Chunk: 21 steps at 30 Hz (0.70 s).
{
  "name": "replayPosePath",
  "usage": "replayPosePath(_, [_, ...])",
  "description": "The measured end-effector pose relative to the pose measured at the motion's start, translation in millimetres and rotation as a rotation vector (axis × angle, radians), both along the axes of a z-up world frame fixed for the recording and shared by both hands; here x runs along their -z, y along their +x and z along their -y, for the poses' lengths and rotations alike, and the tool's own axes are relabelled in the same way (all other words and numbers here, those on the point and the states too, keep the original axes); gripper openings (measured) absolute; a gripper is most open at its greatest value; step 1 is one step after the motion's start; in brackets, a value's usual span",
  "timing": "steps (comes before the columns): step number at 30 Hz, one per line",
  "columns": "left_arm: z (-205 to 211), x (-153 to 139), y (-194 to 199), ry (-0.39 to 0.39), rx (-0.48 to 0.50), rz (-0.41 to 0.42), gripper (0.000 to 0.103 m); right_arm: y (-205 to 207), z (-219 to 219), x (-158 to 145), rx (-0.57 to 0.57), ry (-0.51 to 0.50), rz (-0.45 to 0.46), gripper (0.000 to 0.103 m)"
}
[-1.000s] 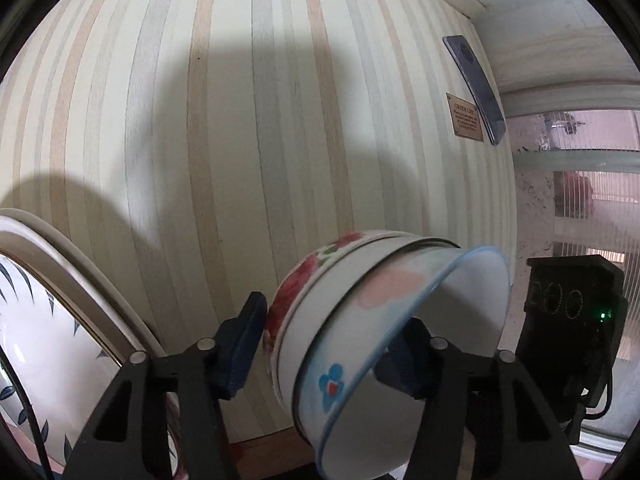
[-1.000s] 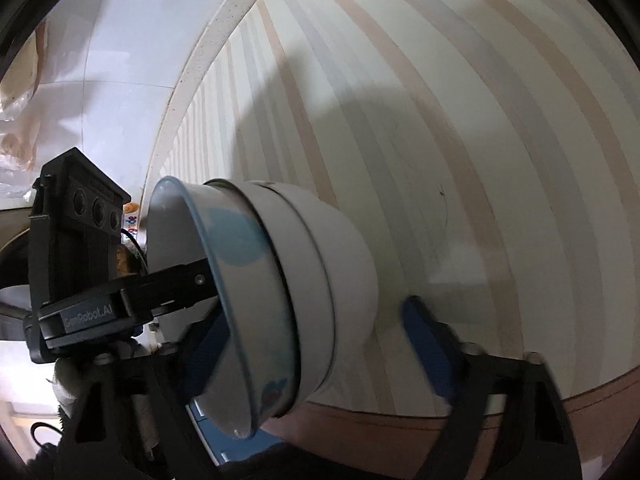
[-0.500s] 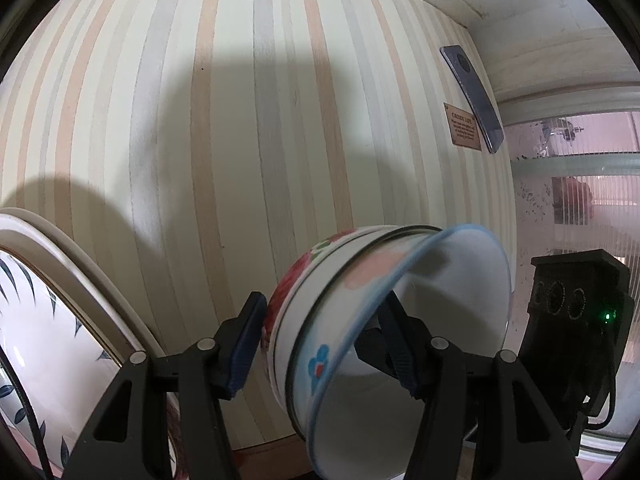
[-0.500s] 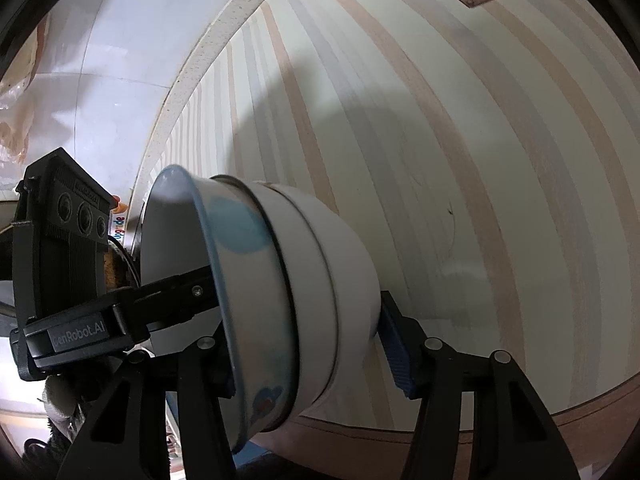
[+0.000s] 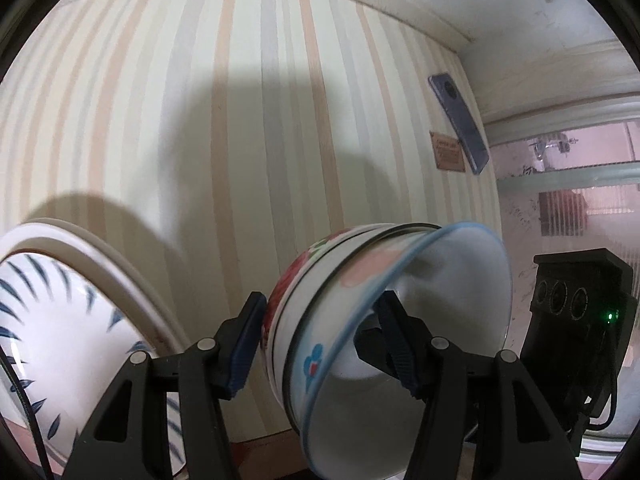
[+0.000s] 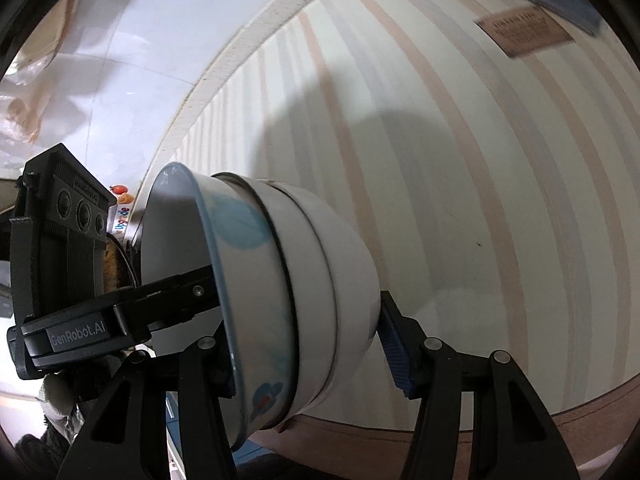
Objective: Organize plates and bowls
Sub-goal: 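Lift the nested bowls with both grippers and lower them onto the blue-striped plate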
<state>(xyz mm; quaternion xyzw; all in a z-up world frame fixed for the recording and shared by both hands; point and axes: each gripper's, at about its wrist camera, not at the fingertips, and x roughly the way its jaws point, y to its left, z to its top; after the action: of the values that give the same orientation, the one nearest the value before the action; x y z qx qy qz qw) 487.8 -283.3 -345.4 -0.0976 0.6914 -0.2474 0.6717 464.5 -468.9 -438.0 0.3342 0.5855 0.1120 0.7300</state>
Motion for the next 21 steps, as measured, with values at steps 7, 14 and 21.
replayPosePath(7, [-39.5, -28.3, 5.2, -0.002, -0.083, 0.030, 0.056, 21.9, -38.8, -24.3, -0.087, 0.011, 0.041, 0.058])
replayPosePath(14, [-95.5, -46.6, 3.0, 0.022, -0.199, 0.036, 0.056, 38.5, -86.2, -40.6, -0.196, 0.064, 0.042, 0.058])
replayPosePath(21, [-156.4, -41.5, -9.1, 0.052, -0.330, 0.003, 0.056, 52.1, -149.3, -29.0, -0.319, 0.102, -0.010, 0.058])
